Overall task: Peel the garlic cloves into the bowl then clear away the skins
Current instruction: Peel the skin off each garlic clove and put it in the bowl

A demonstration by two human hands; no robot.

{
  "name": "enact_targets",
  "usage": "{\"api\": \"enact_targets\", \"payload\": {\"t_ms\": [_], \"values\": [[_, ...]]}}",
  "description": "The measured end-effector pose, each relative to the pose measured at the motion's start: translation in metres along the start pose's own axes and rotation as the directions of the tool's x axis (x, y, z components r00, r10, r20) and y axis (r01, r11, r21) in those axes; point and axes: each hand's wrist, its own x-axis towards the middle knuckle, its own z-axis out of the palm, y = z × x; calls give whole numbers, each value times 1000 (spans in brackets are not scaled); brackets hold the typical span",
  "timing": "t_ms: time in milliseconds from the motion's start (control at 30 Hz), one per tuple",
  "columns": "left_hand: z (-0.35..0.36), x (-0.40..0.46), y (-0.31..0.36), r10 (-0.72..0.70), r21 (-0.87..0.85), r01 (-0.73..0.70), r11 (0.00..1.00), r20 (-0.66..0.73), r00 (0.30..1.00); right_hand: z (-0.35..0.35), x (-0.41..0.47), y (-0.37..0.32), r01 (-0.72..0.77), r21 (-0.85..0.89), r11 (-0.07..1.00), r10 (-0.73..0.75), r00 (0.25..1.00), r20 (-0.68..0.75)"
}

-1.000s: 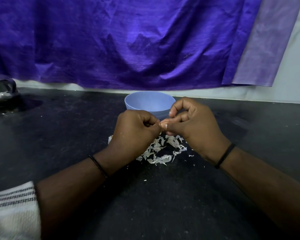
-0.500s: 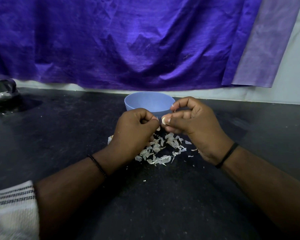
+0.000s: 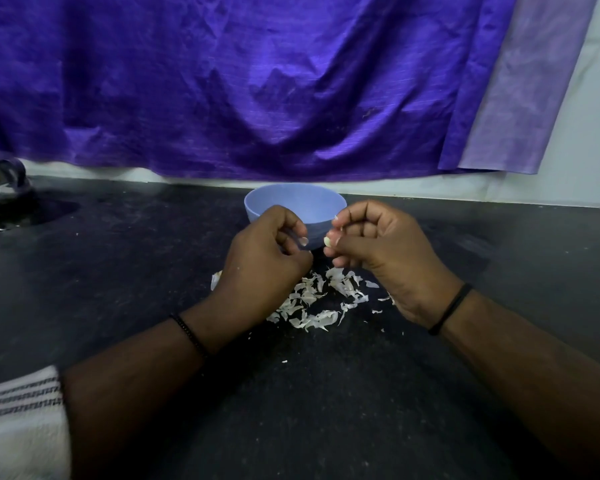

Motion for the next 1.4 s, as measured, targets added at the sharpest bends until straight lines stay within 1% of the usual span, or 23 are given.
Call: {"api": "enact_targets", "payload": {"t_ms": [133,267,400,533,700,733,767,833,900,967,1067,1167,1400], "values": [[1,-2,3,41,-88,-40,995,18,999,-2,0,1,12,-1,1000,-12,1000,-18],[2,-3,5,1,-169,13,986,80,997,-2,1,1,24,11,1000,-24,999,-34],[2,-2,3,-44,-221,61,973,78,996,-2,1,1,43,-2,999,-43,999,-23],[2,-1,2,-47,-230,62,971,70,996,0,0,0,51,-32,998,-51,999,-3],[1,0,2,-80,-233,97,968,80,994,0,1,0,27,42,999,-26,999,-24],[1,0,2,-86,-235,101,967,75,994,0,1,0,29,30,999,-28,999,-39],[0,0,2,-89,-234,103,967,68,994,-1,2,2,40,-17,999,-41,998,-55],[0,1,2,-93,-227,103,968,55,994,-3,3,6,79,-183,980,-93,993,-67],[0,1,2,-96,-209,104,972,47,994,-4,4,10,123,-351,928,-148,988,-44],[1,2,1,-93,-185,99,978,41,995,-3,4,13,158,-440,884,-183,983,-16],[1,3,0,-79,-152,83,985,30,996,-1,3,14,187,-451,873,-204,979,9],[1,2,1,-70,-123,76,990,47,996,-1,2,14,195,-477,857,-223,975,-1],[4,1,1,-44,-93,49,994,56,997,2,0,16,233,-623,746,-296,955,3]]}}
